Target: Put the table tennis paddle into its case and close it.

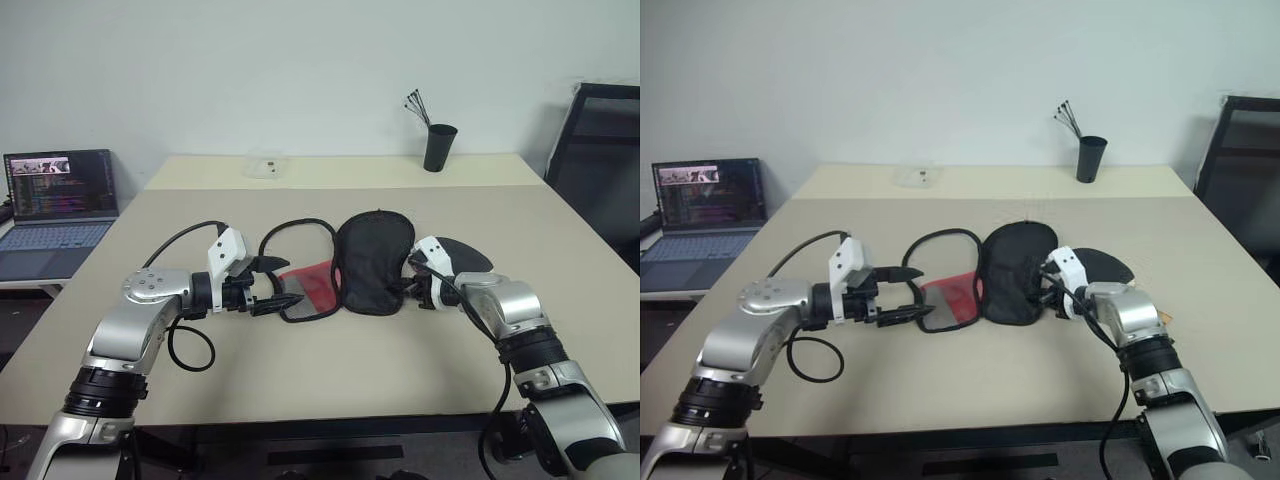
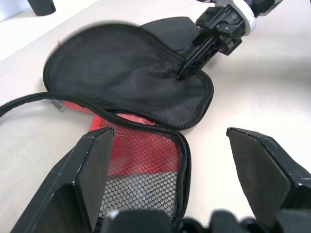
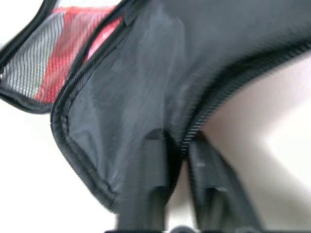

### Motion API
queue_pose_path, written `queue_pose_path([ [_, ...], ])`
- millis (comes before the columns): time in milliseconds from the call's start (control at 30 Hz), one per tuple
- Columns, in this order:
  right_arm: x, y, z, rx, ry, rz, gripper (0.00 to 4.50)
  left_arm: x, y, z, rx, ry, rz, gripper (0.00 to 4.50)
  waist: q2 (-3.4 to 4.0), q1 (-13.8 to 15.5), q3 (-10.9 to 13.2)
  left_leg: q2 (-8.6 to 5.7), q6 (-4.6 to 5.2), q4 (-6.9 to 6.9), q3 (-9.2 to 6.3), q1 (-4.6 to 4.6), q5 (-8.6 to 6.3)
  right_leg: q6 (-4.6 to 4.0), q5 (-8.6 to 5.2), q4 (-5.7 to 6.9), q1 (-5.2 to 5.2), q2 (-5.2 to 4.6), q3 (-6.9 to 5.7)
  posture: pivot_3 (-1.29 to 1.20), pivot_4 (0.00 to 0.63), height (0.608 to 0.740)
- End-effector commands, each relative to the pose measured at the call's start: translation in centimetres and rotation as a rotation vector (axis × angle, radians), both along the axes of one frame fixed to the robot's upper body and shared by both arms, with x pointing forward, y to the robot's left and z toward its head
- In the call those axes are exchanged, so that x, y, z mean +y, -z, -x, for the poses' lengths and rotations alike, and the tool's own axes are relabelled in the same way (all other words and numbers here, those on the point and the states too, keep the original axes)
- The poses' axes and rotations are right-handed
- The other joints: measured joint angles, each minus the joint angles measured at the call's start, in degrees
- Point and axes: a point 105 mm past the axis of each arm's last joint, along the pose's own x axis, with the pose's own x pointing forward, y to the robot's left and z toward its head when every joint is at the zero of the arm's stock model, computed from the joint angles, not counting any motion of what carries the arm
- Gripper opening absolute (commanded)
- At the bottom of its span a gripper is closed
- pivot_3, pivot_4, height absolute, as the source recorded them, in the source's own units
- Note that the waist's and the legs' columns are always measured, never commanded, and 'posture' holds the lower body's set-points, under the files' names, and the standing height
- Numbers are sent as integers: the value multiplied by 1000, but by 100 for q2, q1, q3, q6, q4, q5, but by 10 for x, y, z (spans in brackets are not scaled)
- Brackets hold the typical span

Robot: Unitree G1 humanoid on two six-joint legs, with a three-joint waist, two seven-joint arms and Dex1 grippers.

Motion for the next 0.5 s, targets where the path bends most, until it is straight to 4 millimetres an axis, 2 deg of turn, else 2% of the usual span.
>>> queue_pose_path([
  [33,3,-15,-4,-61,-19,3,2297,-1,-11,3,-49,10,-9,4075,0,0,0,0,0,0,0,0,0,0,0,0,0,0,0,0,150,740],
  [233,-18,-22,-1,-88,-6,43,4340,-1,-11,3,-48,12,-11,4075,0,1,0,0,0,0,0,0,0,0,0,2,0,0,0,0,150,740],
  [267,-22,-25,-1,-95,0,49,4470,-1,-11,3,-48,12,-11,4075,0,1,0,0,0,0,0,0,0,0,0,1,0,0,0,0,150,740],
  [500,-59,-56,21,-131,-15,-21,4470,-3,-9,4,-43,22,-3,4075,0,10,0,0,0,0,1,0,0,0,0,-1,0,-1,0,0,150,740],
])
